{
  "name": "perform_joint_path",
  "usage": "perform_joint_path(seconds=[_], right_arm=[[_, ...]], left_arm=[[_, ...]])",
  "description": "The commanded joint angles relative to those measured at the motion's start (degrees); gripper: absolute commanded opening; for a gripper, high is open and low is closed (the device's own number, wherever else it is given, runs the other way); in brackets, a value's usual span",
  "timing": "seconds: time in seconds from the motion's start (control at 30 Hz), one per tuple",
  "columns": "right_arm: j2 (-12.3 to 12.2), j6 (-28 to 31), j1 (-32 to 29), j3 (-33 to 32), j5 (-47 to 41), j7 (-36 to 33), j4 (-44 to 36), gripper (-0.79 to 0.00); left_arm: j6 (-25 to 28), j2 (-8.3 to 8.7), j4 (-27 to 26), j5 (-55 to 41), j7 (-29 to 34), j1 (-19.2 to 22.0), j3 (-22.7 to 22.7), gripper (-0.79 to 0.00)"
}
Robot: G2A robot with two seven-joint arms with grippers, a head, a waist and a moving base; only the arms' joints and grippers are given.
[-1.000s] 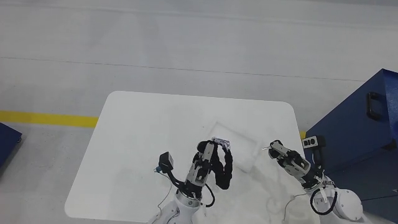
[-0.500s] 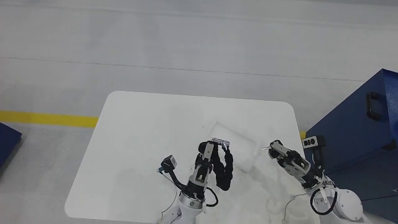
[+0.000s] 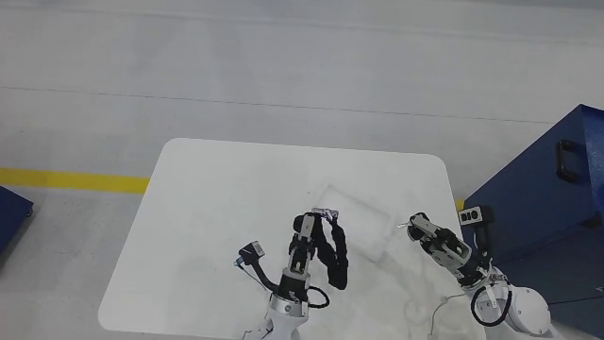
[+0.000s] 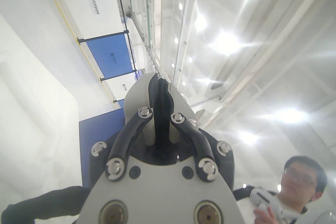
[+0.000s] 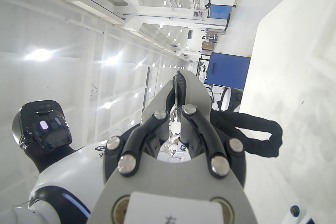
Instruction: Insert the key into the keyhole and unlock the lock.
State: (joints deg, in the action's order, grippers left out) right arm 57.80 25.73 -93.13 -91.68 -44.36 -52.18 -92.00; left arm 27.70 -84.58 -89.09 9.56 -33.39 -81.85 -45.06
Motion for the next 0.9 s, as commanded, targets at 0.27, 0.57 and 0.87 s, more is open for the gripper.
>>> perform_joint_path(seconds=[0.27, 0.57, 0.87], right_arm=[[0.0, 0.0, 0.0, 0.0, 0.0, 0.0, 0.0, -0.785], [0.0, 0.0, 0.0, 0.0, 0.0, 0.0, 0.0, -0.785], [0.2, 0.1, 0.2, 0.2, 0.2, 2.1, -0.7, -0.785]], left_arm=[[-8.5, -0.64, -6.0, -10.7, 3.7, -3.9, -0.9, -0.785], [-10.9, -1.14, -8.6, -11.9, 4.8, -6.1, -0.7, -0.785], [-11.2, -1.46, -9.2, -11.9, 4.6, -6.7, -0.6, -0.785]])
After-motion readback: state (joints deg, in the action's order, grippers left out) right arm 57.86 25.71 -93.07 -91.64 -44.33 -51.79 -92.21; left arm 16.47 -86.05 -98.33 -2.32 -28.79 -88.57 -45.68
